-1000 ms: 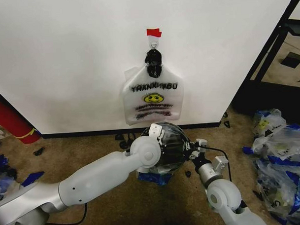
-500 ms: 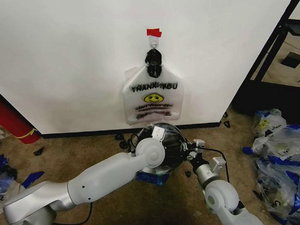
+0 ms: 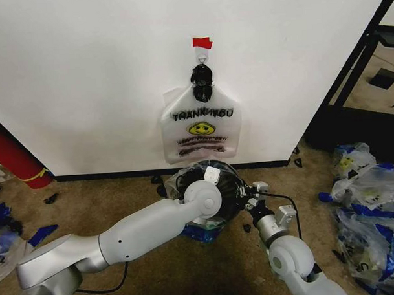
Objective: Pick up the garbage bag from the wall and place it over the trash bin.
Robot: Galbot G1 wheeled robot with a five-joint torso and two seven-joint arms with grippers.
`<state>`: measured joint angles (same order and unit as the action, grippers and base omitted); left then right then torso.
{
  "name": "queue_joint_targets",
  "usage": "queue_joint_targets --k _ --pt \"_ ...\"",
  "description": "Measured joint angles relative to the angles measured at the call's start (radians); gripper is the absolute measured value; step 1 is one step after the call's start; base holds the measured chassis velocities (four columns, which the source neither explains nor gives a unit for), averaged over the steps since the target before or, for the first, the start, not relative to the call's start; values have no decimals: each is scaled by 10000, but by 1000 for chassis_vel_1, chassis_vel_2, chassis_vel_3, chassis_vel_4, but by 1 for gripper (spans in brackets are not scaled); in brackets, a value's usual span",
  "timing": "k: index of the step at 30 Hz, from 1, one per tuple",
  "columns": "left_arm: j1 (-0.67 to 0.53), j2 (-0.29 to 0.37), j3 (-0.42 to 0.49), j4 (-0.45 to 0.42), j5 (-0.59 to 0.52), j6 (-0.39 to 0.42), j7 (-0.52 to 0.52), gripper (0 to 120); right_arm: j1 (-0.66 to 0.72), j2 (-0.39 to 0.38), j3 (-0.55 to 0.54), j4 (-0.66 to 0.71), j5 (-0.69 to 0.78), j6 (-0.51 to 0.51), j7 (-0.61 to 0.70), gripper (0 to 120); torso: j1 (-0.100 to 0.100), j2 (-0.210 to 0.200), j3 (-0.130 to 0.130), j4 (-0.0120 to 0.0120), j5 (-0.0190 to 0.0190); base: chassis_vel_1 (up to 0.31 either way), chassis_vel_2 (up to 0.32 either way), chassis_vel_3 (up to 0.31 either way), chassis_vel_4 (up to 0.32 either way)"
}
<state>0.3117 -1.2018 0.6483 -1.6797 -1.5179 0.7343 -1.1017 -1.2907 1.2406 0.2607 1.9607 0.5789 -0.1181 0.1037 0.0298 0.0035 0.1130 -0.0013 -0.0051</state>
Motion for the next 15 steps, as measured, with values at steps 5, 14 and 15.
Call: queue_joint_targets --k 5,14,15 --pt "-15 -131 20 240 35 -4 39 0 1 51 -50 0 1 8 -10 0 0 0 0 1 0 0 0 0 0" --pt "99 -342 -21 741 295 -149 363 0 -41 130 -108 69 119 9 -21 0 0 0 0 0 0 0 0 0 0" --pt "107 -345 -25 760 310 -160 384 0 -43 131 -107 70 138 9 -19 0 0 0 0 0 -1 0 0 0 0"
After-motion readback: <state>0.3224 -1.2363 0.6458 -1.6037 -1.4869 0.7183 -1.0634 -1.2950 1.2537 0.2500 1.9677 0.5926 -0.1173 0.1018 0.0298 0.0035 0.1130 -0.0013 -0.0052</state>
